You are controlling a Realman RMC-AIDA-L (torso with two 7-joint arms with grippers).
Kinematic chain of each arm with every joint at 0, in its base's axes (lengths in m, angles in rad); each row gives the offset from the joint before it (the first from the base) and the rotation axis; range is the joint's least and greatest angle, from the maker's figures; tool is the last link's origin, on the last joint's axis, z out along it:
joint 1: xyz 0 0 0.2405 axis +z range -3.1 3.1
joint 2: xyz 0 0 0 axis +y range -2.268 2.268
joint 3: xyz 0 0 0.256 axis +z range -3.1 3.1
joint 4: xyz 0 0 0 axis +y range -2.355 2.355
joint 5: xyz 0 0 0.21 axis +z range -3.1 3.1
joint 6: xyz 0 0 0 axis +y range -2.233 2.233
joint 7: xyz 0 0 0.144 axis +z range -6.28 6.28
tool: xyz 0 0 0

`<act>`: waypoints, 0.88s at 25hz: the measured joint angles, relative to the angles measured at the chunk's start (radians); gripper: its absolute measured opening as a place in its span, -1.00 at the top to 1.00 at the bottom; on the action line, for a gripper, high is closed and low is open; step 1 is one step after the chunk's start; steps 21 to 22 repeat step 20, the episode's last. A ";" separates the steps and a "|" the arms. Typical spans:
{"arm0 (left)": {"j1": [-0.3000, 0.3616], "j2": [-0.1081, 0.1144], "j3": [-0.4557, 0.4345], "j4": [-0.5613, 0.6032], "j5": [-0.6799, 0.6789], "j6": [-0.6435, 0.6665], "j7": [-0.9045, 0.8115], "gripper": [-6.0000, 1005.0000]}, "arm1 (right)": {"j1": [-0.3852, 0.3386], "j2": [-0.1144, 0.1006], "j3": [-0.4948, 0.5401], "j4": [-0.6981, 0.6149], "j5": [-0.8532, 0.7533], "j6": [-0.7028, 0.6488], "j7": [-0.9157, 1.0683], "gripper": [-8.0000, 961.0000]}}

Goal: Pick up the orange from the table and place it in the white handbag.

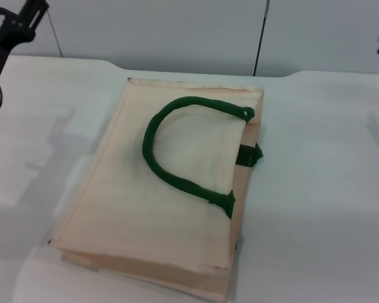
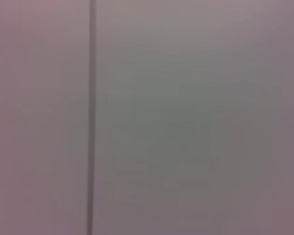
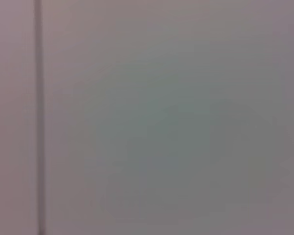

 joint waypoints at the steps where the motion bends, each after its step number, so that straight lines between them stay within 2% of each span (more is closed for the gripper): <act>1: 0.001 0.000 0.000 0.016 -0.024 -0.005 0.004 -0.60 | 0.000 0.000 0.004 0.015 0.034 0.002 -0.028 -0.85; 8: -0.004 0.000 0.007 0.044 -0.032 -0.045 -0.010 -0.60 | -0.010 0.000 0.007 0.041 0.074 0.002 -0.045 -0.85; 13: -0.012 0.004 0.003 0.043 -0.019 -0.098 -0.101 -0.60 | -0.012 -0.002 0.007 0.046 0.068 0.002 -0.034 -0.85; 22: -0.005 0.001 0.007 0.045 -0.022 -0.082 -0.065 -0.60 | -0.014 0.000 0.007 0.054 0.075 -0.001 -0.033 -0.85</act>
